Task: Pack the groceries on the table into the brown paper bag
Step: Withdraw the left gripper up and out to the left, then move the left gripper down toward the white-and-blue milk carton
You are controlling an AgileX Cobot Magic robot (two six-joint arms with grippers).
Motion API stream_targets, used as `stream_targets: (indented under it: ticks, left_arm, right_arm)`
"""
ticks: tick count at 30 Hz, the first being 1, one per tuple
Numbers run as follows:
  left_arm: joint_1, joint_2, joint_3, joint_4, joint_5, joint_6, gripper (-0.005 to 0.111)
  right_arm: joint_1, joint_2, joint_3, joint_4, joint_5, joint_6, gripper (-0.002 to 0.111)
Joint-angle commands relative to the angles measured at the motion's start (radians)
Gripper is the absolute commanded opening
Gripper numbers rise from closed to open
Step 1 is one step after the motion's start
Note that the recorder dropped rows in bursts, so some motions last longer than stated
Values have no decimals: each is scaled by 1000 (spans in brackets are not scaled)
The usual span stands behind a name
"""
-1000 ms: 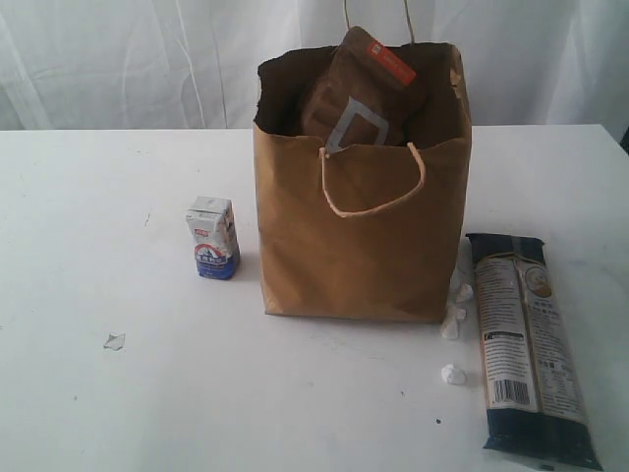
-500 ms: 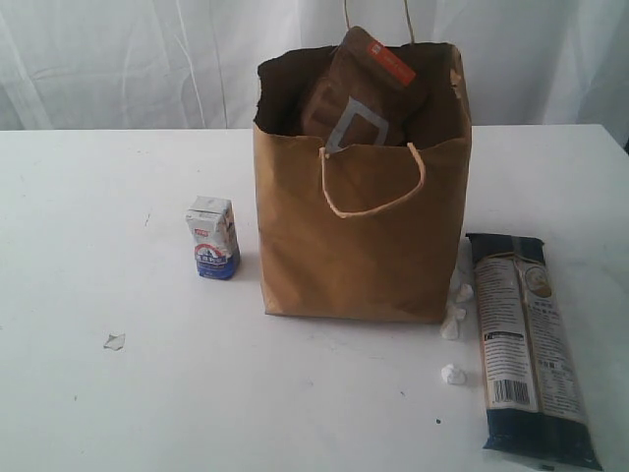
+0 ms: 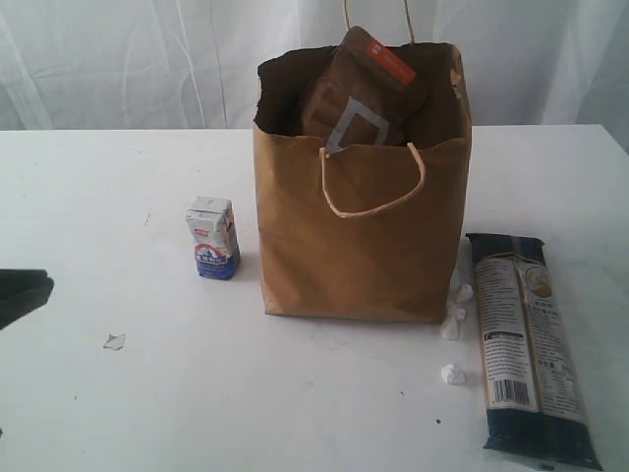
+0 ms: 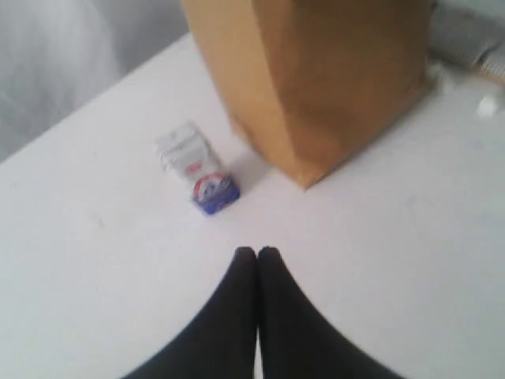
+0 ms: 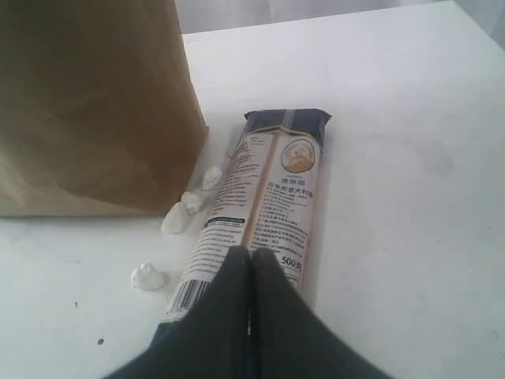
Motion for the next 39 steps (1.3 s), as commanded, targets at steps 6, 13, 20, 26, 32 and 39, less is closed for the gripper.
stream_targets:
  ticks: [6,13,20,26,32,39]
  left_arm:
    - [401,88,52,-13,-92,-162,0]
    - [501,88,79,-215,-113,-158,0]
    - [501,103,108,-323,-273,-150,0]
    - [503,264,181,-198,-535,-122,0]
    - [503,502,145,-178,-758,-122,0]
    - [501,657,56,-47,-832,-112,13]
  right_arm:
    - [-5,-2,9,-2,2,3,0]
    - [-5,-2,9,-2,2,3,0]
    - [-5,-2,9,-4,2,3,0]
    - [-5,-2,9,-4,2,3,0]
    - [-5,-2,9,-4,2,3,0]
    - [-5,-2,9,-4,2,3,0]
